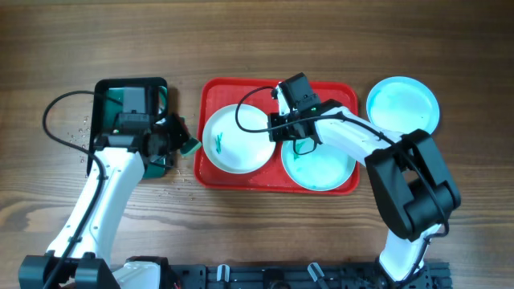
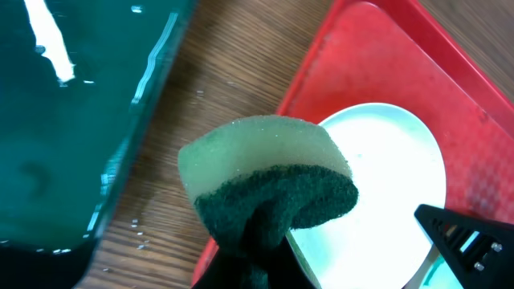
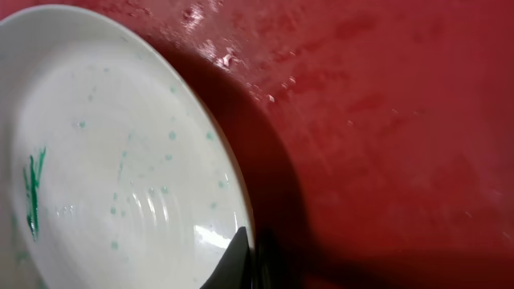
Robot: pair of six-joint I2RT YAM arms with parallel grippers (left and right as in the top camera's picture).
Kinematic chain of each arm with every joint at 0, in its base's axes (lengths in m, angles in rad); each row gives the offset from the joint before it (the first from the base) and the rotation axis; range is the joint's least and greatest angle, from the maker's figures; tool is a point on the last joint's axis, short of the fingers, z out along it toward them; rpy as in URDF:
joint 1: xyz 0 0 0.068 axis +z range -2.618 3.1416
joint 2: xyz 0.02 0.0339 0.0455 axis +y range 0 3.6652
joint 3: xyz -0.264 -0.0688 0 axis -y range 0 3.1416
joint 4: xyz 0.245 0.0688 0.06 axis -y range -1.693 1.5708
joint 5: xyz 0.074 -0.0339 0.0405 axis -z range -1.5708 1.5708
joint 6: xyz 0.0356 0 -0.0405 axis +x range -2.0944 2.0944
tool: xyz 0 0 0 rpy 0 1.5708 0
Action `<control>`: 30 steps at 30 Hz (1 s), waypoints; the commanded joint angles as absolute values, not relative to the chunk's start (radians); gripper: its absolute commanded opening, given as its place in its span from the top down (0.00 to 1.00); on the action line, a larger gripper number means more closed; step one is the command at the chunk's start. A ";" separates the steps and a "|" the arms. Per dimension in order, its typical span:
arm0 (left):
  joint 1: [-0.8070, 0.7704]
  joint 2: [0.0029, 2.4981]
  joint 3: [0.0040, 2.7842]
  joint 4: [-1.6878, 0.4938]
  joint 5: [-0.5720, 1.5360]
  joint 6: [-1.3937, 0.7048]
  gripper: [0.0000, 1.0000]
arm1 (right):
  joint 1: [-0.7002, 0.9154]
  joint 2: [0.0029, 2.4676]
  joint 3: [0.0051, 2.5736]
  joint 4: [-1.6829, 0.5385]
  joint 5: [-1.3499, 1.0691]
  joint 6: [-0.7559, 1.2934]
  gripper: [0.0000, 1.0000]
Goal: Clean dirty plates on tray and stack at the side
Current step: 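Reach the right gripper to the white plate and grasp its rim, then scrub the white plate with the sponge held by the left gripper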
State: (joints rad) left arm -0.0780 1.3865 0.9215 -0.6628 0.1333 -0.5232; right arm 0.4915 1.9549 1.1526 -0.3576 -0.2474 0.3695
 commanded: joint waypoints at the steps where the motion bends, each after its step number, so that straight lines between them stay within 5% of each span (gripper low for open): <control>1: -0.120 1.371 0.915 -0.626 0.146 -0.502 0.96 | 0.502 1.892 1.135 -0.393 -0.164 0.362 0.96; 10: -0.212 1.461 0.915 -0.529 0.149 -0.591 0.96 | 0.579 1.880 1.135 -0.399 -0.074 0.360 0.96; 18: -0.281 1.720 0.915 -0.325 0.424 -0.595 0.96 | 0.578 1.880 1.135 -0.394 -0.074 0.367 0.96; 30: -0.299 1.747 0.929 -0.553 -0.165 -0.580 0.96 | 0.578 1.880 1.135 -0.408 -0.066 0.366 0.96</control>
State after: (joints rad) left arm -0.3122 1.7355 0.9409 -0.4988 0.0811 -0.5884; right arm 0.5793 1.9072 1.1393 -0.4038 -0.1032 0.3637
